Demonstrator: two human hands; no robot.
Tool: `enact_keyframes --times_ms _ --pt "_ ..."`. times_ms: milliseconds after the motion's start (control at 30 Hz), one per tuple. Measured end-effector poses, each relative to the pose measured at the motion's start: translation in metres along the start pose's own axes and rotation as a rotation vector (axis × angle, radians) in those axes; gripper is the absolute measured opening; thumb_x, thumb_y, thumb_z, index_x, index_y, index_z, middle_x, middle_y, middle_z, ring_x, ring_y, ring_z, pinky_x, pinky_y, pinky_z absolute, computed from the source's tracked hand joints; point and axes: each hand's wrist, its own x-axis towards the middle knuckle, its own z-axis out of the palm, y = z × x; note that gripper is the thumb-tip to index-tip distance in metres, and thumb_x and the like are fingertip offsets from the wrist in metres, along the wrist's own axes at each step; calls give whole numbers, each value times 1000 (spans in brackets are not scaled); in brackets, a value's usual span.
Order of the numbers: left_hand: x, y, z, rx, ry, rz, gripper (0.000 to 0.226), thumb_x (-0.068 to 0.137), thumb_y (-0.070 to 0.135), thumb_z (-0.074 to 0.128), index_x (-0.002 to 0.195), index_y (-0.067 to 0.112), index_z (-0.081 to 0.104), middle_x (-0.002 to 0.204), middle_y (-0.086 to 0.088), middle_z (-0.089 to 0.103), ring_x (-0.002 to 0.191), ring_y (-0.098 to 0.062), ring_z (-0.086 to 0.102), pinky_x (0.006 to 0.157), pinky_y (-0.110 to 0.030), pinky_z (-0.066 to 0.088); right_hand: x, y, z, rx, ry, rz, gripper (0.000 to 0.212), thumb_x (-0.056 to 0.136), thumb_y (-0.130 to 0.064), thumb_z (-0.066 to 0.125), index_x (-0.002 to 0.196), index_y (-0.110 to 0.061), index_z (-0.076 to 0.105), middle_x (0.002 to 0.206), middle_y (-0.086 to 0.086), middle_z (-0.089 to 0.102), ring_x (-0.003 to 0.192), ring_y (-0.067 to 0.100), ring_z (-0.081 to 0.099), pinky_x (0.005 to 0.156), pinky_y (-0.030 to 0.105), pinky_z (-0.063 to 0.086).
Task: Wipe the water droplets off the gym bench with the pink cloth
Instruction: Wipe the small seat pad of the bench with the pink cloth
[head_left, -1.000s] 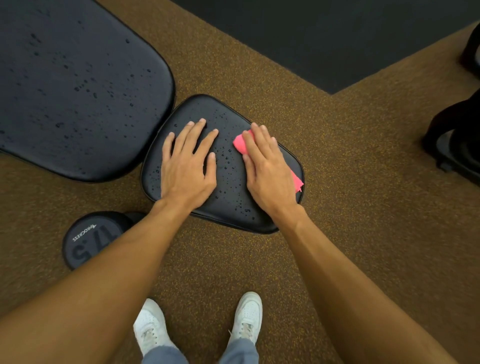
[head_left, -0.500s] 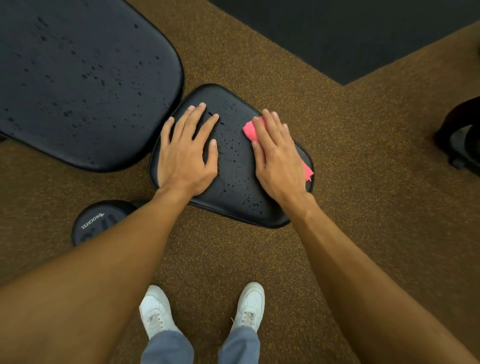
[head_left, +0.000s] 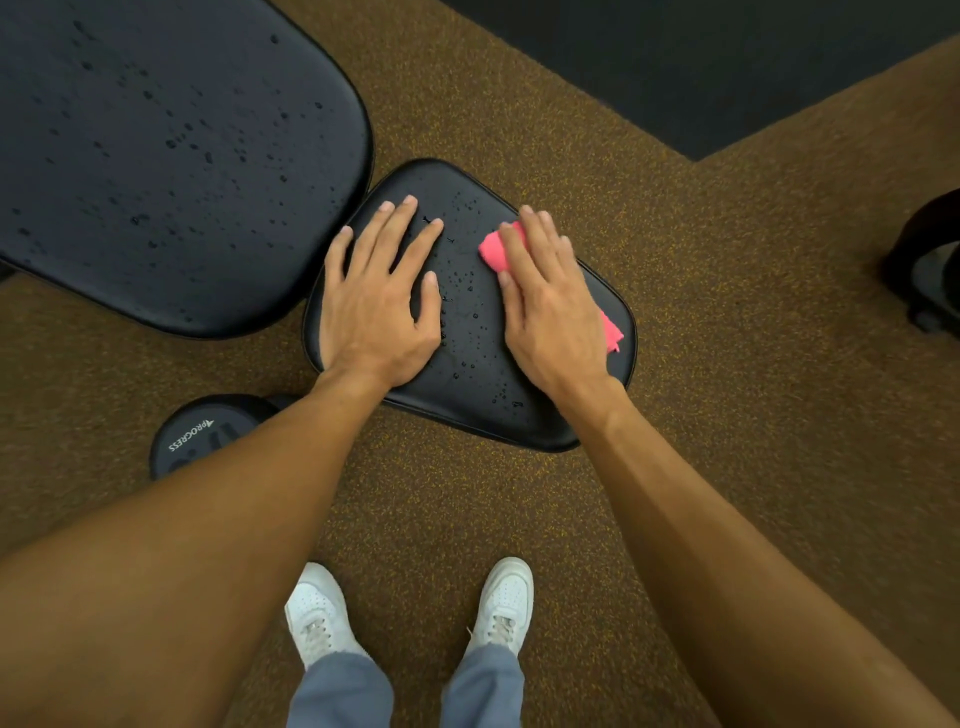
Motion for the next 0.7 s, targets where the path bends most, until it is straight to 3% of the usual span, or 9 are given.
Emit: enact_keyframes --times_ms 133,367,600,700 --pt "0 0 0 4 -4 -2 55 109 35 42 164 27 39 175 2 26 163 -18 21 130 -53 18 -22 6 -8 31 -106 -204 50 116 -23 44 164 -7 40 175 11 29 165 26 20 134 47 20" --pt "0 -1 1 5 -3 -6 55 109 36 41 164 28 39 175 2 26 163 -17 21 130 -52 17 -6 4 -5 -2 30 34 50 117 -25 41 163 -6 41 174 14 30 164 29 21 134 44 18" --pt "-1 -2 2 3 3 -4 55 109 35 40 163 28 39 175 2 27 162 -17 22 130 -52 18 -12 0 -5 43 -101 -203 50 116 -23 44 163 -7 41 174 11 32 164 27 22 134 45 19" --pt "-1 -2 2 -9 9 -7 55 108 35 41 163 28 40 175 3 27 162 -17 22 130 -52 18 -25 12 -13 9 -61 -152 50 116 -25 44 163 -7 41 174 11 32 164 26 23 133 46 21"
